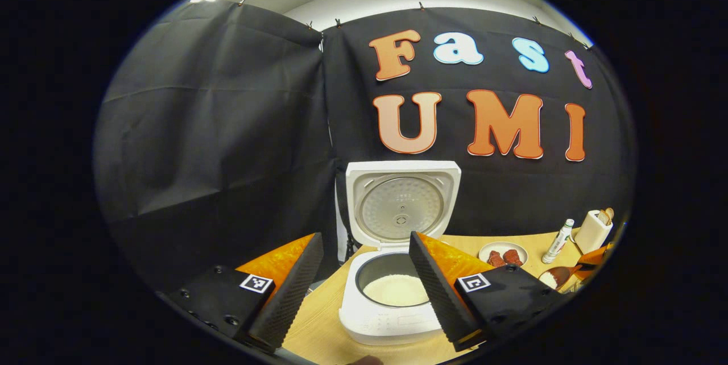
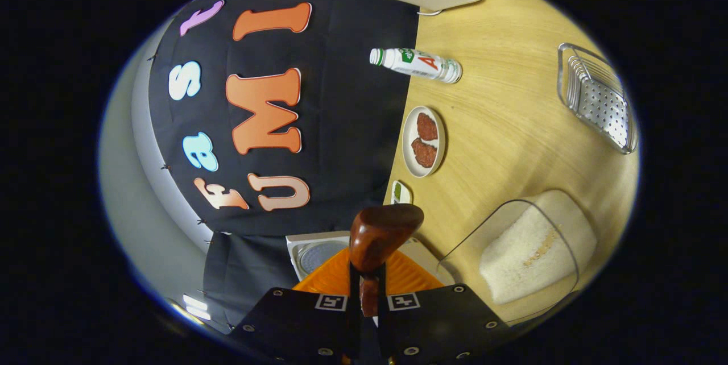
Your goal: Close the left gripper, press the button to open the rice cooker; take a wooden spoon from the chopstick holder with the right hand, scoop a spoonful of rice and pour it into the rice cooker, then put the wooden spoon back into the chopstick holder.
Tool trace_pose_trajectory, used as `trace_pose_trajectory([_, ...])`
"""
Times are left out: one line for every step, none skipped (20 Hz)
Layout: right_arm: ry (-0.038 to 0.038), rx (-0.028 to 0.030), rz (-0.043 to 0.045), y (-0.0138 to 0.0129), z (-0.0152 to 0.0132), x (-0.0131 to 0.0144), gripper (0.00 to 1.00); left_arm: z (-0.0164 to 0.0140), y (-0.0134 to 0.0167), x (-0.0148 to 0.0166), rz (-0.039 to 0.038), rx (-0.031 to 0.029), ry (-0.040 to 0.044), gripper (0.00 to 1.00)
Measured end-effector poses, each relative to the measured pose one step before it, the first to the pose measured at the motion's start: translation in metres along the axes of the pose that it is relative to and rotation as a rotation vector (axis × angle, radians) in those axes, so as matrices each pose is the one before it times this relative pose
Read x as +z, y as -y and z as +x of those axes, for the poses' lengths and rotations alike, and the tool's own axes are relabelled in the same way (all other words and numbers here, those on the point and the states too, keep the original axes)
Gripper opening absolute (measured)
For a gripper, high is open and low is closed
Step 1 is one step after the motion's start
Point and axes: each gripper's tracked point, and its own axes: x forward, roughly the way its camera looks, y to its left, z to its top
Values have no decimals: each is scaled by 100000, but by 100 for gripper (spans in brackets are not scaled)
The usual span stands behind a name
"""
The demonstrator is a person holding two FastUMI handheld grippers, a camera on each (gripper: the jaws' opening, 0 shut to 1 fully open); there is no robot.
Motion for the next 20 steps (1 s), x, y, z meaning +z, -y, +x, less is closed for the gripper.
trace_pose_trajectory([-2123,1275,375,-905,820,-775,7,-255,-521,-200,-391,1150,-236,100])
trace_pose_trajectory([-1502,723,-97,-767,950,-493,12,-272,-648,-133,-368,1525,-148,100])
trace_pose_trajectory([-1943,549,-528,-614,859,-726,12,-339,-715,-107,-33,1380,-98,100])
trace_pose_trajectory([-1882,845,-102,-718,1073,-722,11,-305,-800,116,322,2026,835,100])
trace_pose_trajectory([-2252,1242,-234,-762,833,-741,11,-309,-975,206,407,2114,1201,100])
trace_pose_trajectory([-1844,1090,171,-897,986,-607,11,-276,-700,186,456,1700,895,100])
trace_pose_trajectory([-1805,848,-240,-702,725,-586,11,-236,-551,14,598,1566,716,100])
trace_pose_trajectory([-1357,278,-432,-610,1109,-599,11,-257,-446,104,346,611,524,100])
trace_pose_trajectory([-1504,59,-1176,-409,944,-600,11,-234,-472,-47,315,833,224,100])
trace_pose_trajectory([-1182,-161,-1032,-371,1097,-408,11,-117,-250,-103,41,684,-208,100])
trace_pose_trajectory([-1086,-95,-966,-288,970,-469,11,-153,-114,-185,-136,290,-472,100])
trace_pose_trajectory([-781,25,-876,-333,843,-181,11,-170,-19,-128,-268,66,-483,100])
trace_pose_trajectory([-664,-209,-889,-317,769,-235,12,-346,-131,-421,-34,-111,-187,100])
trace_pose_trajectory([-448,-543,-1250,-264,804,-193,12,-254,-111,-273,266,285,-241,100])
trace_pose_trajectory([-207,-840,-1421,-77,800,-210,12,-209,-171,-161,433,-12,-42,100])
trace_pose_trajectory([-155,-993,-1696,-85,830,-70,11,4,-221,16,440,441,150,100])
trace_pose_trajectory([-236,-1128,-1398,-19,569,-130,11,55,85,43,143,32,51,100])
trace_pose_trajectory([-168,-1212,-1781,-22,818,-48,12,33,-32,-36,-37,286,-110,100])
trace_pose_trajectory([-105,-992,-1708,-64,718,-171,12,14,-83,-112,-269,109,-368,100])
trace_pose_trajectory([-342,-1089,-2188,-58,805,-186,11,19,-92,-100,-87,318,-370,100])
